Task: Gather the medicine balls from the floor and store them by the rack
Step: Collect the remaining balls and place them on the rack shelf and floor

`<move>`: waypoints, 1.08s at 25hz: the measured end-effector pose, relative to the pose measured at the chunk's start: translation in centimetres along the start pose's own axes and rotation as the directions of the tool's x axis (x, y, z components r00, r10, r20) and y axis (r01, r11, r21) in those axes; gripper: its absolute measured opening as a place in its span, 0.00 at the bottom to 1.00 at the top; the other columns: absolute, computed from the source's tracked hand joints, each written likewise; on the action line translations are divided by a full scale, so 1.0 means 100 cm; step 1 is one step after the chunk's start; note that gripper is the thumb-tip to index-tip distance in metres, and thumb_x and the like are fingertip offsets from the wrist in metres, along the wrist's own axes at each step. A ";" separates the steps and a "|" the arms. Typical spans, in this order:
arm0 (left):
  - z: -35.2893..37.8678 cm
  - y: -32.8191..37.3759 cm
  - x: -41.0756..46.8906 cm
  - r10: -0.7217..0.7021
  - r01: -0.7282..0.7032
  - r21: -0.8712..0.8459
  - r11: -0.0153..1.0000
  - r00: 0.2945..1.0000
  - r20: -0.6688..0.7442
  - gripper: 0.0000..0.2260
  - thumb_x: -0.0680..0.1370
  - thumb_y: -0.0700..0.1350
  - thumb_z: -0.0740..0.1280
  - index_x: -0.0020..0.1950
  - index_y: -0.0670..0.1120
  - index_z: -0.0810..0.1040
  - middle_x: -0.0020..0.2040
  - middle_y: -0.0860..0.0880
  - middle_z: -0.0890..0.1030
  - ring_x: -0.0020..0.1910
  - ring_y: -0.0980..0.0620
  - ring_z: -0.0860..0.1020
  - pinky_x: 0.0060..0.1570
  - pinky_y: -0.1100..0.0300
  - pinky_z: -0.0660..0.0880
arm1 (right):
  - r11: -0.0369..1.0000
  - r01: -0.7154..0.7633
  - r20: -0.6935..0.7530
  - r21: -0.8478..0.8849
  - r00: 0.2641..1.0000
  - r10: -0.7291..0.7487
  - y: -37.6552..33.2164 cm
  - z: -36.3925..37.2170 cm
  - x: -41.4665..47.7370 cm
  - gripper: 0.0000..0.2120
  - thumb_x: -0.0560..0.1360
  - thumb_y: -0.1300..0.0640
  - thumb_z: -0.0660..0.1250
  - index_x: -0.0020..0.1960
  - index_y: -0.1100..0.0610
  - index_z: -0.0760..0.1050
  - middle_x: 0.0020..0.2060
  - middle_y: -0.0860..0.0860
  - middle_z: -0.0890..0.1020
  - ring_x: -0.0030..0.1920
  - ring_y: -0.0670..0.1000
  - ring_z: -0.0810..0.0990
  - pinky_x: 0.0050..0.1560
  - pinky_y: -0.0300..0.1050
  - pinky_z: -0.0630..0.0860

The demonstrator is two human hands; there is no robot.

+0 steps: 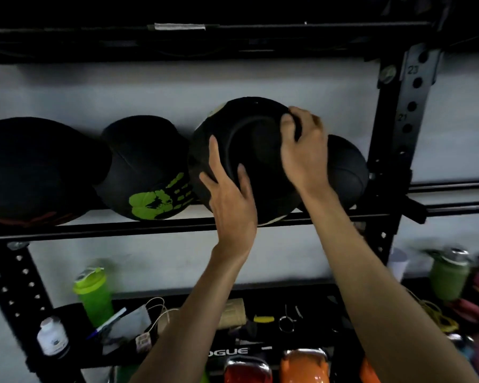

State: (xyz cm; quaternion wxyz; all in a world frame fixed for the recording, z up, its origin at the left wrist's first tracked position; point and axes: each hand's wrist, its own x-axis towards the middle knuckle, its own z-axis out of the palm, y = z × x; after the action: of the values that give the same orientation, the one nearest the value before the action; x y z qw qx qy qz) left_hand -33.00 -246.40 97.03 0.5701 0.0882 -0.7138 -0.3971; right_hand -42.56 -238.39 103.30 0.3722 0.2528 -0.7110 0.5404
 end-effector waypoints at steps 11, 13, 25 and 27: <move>-0.045 -0.046 0.082 0.279 -0.272 0.241 0.932 0.960 0.004 0.16 0.82 0.47 0.57 0.70 0.46 0.71 0.61 0.42 0.75 0.60 0.43 0.74 0.61 0.45 0.72 | 0.938 0.038 -0.073 -0.346 0.995 -0.067 -0.004 0.021 -0.018 0.27 0.83 0.36 0.50 0.77 0.46 0.62 0.74 0.54 0.69 0.72 0.59 0.67 0.66 0.67 0.70; -0.045 -0.050 0.125 0.382 -0.382 0.484 0.787 0.918 0.103 0.18 0.81 0.47 0.55 0.68 0.46 0.73 0.64 0.41 0.75 0.65 0.41 0.72 0.66 0.42 0.67 | 0.935 0.034 -0.077 -0.354 0.995 -0.065 -0.004 0.022 -0.016 0.27 0.82 0.36 0.49 0.77 0.46 0.63 0.73 0.54 0.69 0.72 0.59 0.68 0.66 0.65 0.71; -0.067 -0.107 0.180 0.290 -0.471 0.786 0.401 0.879 0.379 0.20 0.82 0.56 0.58 0.69 0.49 0.75 0.74 0.46 0.71 0.77 0.45 0.62 0.75 0.39 0.51 | 0.926 0.046 -0.086 -0.374 0.993 -0.084 0.000 0.024 -0.009 0.27 0.83 0.37 0.49 0.77 0.47 0.63 0.73 0.54 0.70 0.72 0.58 0.68 0.66 0.63 0.70; -0.069 -0.112 0.180 0.312 -0.474 0.775 0.419 0.876 0.368 0.19 0.81 0.56 0.60 0.67 0.49 0.76 0.72 0.45 0.72 0.75 0.44 0.64 0.75 0.38 0.53 | 0.927 0.056 -0.045 -0.372 0.996 -0.078 0.004 0.023 0.002 0.28 0.83 0.36 0.48 0.77 0.49 0.63 0.72 0.55 0.70 0.72 0.59 0.69 0.65 0.64 0.71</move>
State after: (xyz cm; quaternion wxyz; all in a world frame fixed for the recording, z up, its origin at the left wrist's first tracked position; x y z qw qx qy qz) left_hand -36.52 -267.52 103.21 0.4684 0.1500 -0.8593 0.1401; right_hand -43.58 -240.48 102.86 0.4522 0.1864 -0.7798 0.3908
